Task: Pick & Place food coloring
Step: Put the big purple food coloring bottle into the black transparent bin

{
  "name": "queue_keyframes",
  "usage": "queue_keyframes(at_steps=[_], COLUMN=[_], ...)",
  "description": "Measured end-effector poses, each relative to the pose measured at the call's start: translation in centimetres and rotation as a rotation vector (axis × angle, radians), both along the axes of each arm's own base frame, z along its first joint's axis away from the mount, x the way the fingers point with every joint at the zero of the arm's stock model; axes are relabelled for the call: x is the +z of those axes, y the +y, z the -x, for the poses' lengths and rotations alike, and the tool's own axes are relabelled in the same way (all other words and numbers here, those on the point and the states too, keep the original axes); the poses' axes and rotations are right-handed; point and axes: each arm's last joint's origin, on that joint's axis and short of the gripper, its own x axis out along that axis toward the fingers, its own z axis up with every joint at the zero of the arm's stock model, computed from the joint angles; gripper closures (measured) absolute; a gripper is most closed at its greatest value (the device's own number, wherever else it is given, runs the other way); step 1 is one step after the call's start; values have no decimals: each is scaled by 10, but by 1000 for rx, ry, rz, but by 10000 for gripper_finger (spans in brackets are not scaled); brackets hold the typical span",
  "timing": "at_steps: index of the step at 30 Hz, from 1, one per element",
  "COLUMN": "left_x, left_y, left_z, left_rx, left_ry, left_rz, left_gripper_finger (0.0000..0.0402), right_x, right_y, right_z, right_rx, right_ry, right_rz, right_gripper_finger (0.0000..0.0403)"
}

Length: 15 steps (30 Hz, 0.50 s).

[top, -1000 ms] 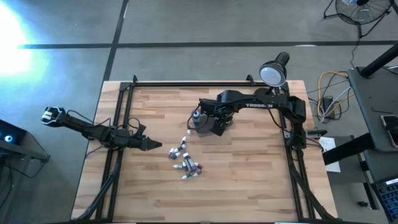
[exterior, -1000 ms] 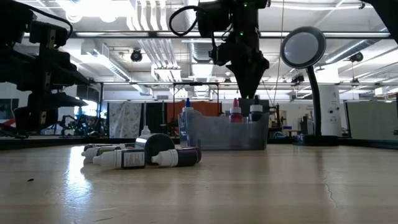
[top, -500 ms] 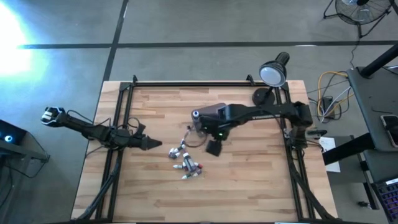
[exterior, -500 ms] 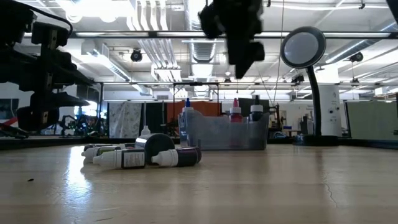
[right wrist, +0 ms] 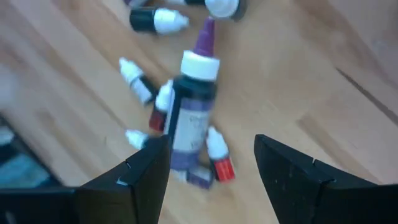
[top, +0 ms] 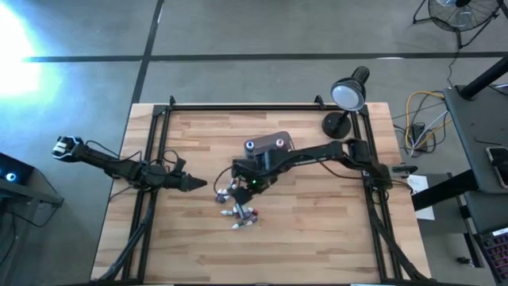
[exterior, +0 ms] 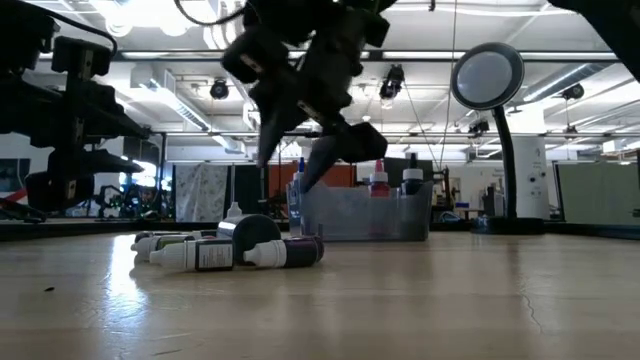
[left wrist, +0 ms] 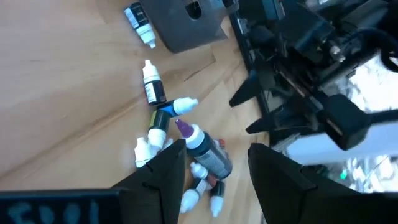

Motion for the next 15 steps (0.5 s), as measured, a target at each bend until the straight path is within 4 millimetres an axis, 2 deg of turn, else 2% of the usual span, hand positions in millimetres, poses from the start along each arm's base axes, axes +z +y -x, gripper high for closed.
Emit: queue_keyframes(at_steps=[4,9,15], left_x=[-2,-5,-6], left_y=[-3,-9,-10], left_z=[0,3,4], left_rx=[-161,-374,-394], left_ry=[21,58,68], left_rz=[-97,-85,-111], left_gripper_finger=[250,250,250], right_x=[-7,-11,-35], right_y=[6,11,13], right_z=[-17,-44,-59], right_rx=[-145,-241,-238], right_ry=[4,-44,64], right_rz=[79,102,124], right_gripper_finger=[179,179,179])
